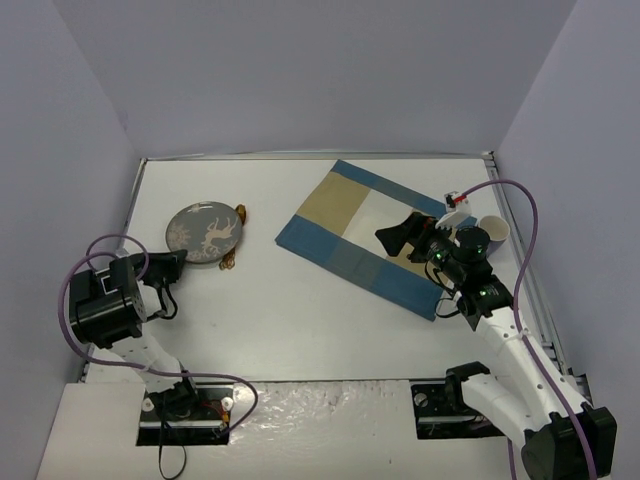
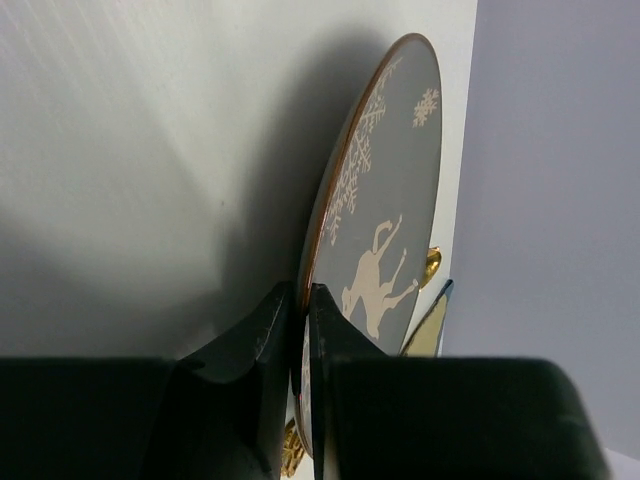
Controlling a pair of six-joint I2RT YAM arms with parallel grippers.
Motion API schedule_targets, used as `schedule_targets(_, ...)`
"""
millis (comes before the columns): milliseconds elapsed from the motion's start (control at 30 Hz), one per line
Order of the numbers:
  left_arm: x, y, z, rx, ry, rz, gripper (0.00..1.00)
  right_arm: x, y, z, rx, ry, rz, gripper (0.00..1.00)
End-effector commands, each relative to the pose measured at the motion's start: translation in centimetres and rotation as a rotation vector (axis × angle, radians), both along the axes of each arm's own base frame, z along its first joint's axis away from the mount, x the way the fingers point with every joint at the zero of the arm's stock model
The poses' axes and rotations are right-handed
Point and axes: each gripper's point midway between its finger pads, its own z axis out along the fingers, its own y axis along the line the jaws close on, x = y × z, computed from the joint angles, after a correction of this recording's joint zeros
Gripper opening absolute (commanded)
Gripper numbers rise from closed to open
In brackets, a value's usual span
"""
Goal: Set the dinner table for one person
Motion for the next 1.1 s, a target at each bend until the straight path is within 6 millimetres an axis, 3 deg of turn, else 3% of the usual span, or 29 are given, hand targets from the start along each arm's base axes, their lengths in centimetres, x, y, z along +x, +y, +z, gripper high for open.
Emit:
schedule_targets(0, 0.7, 0.0, 5.9, 0.040, -0.115, -0.013, 0.00, 0.2, 0.0, 2.5, 0.008, -0.095, -0.002, 1.00)
schedule_targets(400, 1.0, -1.5, 17.9, 0.094, -0.335, -0.105, 0.00, -0.2, -0.3, 4.6, 0.008, -0.137, -0.010, 1.00)
schedule_targets(533, 1.0, -4.2, 19.5, 0.130, -0.315, -0.210, 0.00, -0.6, -0.4, 5.8, 0.012, -0.157, -0.013, 1.00)
schedule_targets(633, 1.9, -9.2, 21.5, 0.174, -0.345, -0.349, 0.00, -0.7, -0.8, 6.6, 0.005, -0.173, -0.031, 1.00)
schedule_targets(833, 4.2, -21.8, 21.5, 0.142, -0.394, -0.616, 0.00, -1.2, -1.3, 8.1, -0.007, -0.197, -0.046, 1.00)
schedule_targets(900, 5.2, -24.5, 23.2, 0.143, -0.453, -0.659, 0.00, -1.5, -1.4, 8.3, -0.007, -0.199, -0.051, 1.00)
schedule_targets(1000, 6.8, -29.2, 23.9, 0.123, -0.499, -0.729, 0.00, -1.7, -1.7, 8.2, -0.011, -0.192, -0.062, 1.00)
schedule_targets(1033, 6.8, -30.4, 22.5, 0.108, -0.475, -0.752, 0.00, -1.7, -1.7, 8.3, -0.014, -0.197, -0.063, 1.00)
schedule_targets(1067, 7.4, -32.0, 22.6, 0.098, -0.488, -0.774, 0.00, -1.8, -1.8, 8.3, -0.019, -0.194, -0.066, 1.00)
